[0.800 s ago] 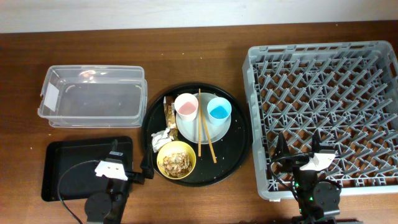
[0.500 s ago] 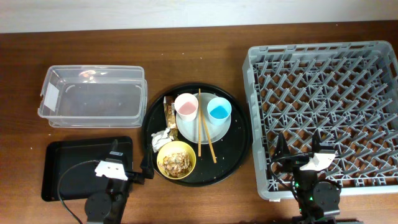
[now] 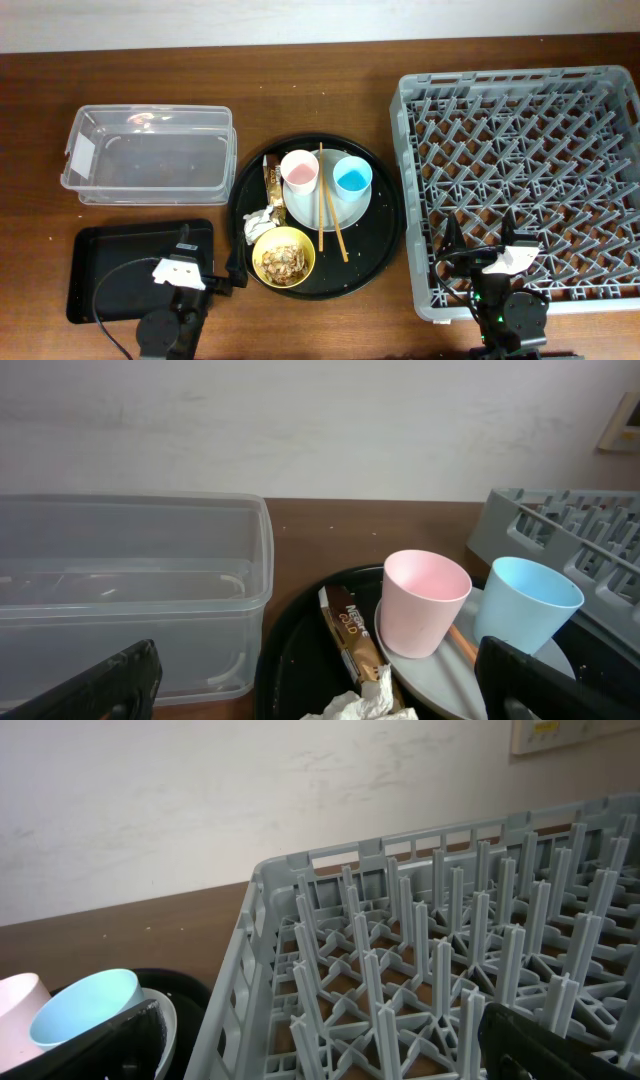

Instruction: Sort waste into correct bins and load items into the dishwasher rack

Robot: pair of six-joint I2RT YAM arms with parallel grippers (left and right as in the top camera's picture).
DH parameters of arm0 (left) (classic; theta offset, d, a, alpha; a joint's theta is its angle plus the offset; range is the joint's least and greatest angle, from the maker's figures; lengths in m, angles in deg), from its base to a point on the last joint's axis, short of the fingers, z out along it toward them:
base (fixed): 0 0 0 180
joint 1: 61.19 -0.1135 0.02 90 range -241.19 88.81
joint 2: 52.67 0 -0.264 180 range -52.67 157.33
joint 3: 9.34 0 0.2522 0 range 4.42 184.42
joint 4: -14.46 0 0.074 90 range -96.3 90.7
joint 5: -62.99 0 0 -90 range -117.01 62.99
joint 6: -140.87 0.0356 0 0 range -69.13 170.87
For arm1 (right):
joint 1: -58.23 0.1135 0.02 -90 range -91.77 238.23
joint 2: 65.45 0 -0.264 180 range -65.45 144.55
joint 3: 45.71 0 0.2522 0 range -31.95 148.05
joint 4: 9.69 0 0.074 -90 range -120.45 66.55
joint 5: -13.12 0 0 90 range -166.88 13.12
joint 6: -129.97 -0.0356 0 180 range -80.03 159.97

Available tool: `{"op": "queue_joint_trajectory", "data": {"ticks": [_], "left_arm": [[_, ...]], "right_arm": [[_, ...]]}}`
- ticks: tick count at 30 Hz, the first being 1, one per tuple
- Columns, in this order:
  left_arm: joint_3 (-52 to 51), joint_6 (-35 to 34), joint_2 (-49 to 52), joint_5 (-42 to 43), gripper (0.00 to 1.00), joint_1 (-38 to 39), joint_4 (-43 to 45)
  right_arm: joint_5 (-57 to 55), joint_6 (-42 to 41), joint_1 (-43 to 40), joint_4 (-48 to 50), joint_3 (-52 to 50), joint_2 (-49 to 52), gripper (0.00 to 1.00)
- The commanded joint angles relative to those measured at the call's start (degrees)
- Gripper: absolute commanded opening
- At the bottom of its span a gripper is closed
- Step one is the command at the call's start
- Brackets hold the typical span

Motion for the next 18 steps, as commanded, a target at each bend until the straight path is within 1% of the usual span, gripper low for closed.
{"op": "queue_joint_trajectory", "data": {"ticks": [1, 14, 15, 16, 17, 18], "left_arm": [[-0.3, 0.7, -0.5, 0.0, 1.00, -0.1, -0.1], [-0.3, 0.7, -0.5, 0.7, 1.00, -0.1, 0.0], [-0.3, 0.7, -0.5, 1.5, 1.00, -0.1, -0.1], [-0.2, 0.7, -0.5, 4.6, 1.00, -0.1, 0.5], [-0.2, 0.7, -0.5, 4.8, 1.00, -0.1, 2.1], [-0.1, 0.5, -0.5, 7.0, 1.00, -0.1, 4.3]], "right_arm": [[-0.3, 0.2, -0.3, -0.2, -0.5, -0.4, 0.98], [-0.3, 0.2, -0.3, -0.2, -0.5, -0.4, 0.98], [-0.3, 0.2, -0.3, -0.2, -0.5, -0.4, 0.98], [-0.3, 0.2, -0.3, -0.2, -0.5, -0.4, 0.98], [-0.3, 0.2, -0.3, -0.2, -0.5, -0.4, 0.98], [-0.3, 0.2, -0.3, -0.2, -0.5, -0.4, 0.98]]}}
